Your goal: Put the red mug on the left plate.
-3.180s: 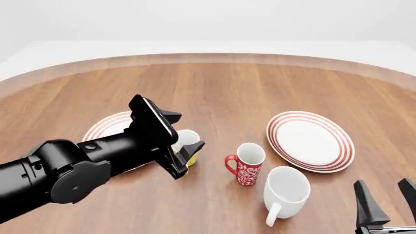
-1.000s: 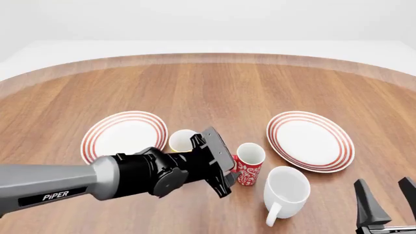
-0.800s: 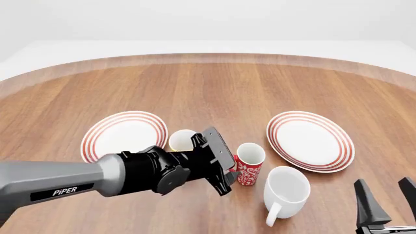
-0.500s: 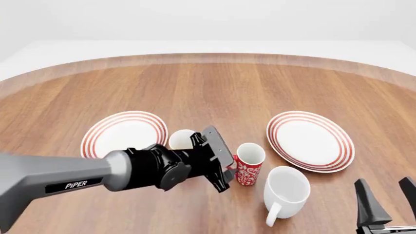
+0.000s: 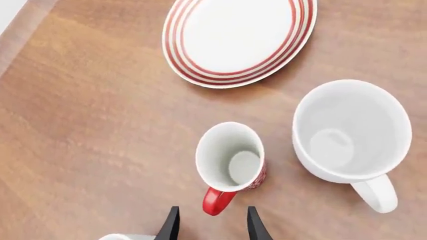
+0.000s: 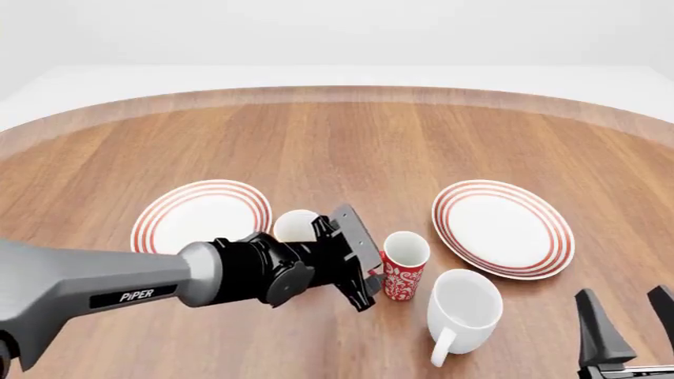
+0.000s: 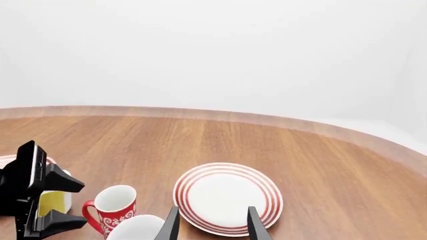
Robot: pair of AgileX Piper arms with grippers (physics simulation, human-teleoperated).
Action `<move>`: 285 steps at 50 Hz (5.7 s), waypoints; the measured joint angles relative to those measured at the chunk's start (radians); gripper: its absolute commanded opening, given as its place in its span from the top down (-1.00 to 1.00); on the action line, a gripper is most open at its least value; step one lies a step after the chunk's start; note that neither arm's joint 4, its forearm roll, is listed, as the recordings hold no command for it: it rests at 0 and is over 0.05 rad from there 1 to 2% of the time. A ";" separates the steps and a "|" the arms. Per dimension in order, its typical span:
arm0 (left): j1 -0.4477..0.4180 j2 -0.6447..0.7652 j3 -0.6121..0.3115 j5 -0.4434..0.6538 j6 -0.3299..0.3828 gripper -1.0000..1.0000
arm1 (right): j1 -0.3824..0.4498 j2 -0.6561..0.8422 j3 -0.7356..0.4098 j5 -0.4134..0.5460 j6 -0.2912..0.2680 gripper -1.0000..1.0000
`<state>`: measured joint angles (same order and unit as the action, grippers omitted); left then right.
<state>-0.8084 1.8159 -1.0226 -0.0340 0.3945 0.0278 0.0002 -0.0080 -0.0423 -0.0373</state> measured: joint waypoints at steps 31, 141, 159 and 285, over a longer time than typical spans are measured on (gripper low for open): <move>-0.004 0.053 -0.033 0.007 -0.005 -1.00 | -0.001 0.000 -0.007 0.001 0.003 -1.00; 0.134 -0.145 0.006 -0.030 -0.011 1.00 | -0.004 0.000 0.001 -0.005 -0.017 -1.00; 0.185 -0.197 0.042 -0.046 -0.005 1.00 | -0.004 0.000 0.004 -0.012 -0.023 -1.00; 0.783 -0.298 0.453 -0.532 -0.016 1.00 | 0.006 0.000 -0.008 -0.020 -0.034 -1.00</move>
<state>-0.0257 1.5183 -0.5696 -0.5663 0.3789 0.0342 0.0001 -0.0159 -0.0623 -0.0718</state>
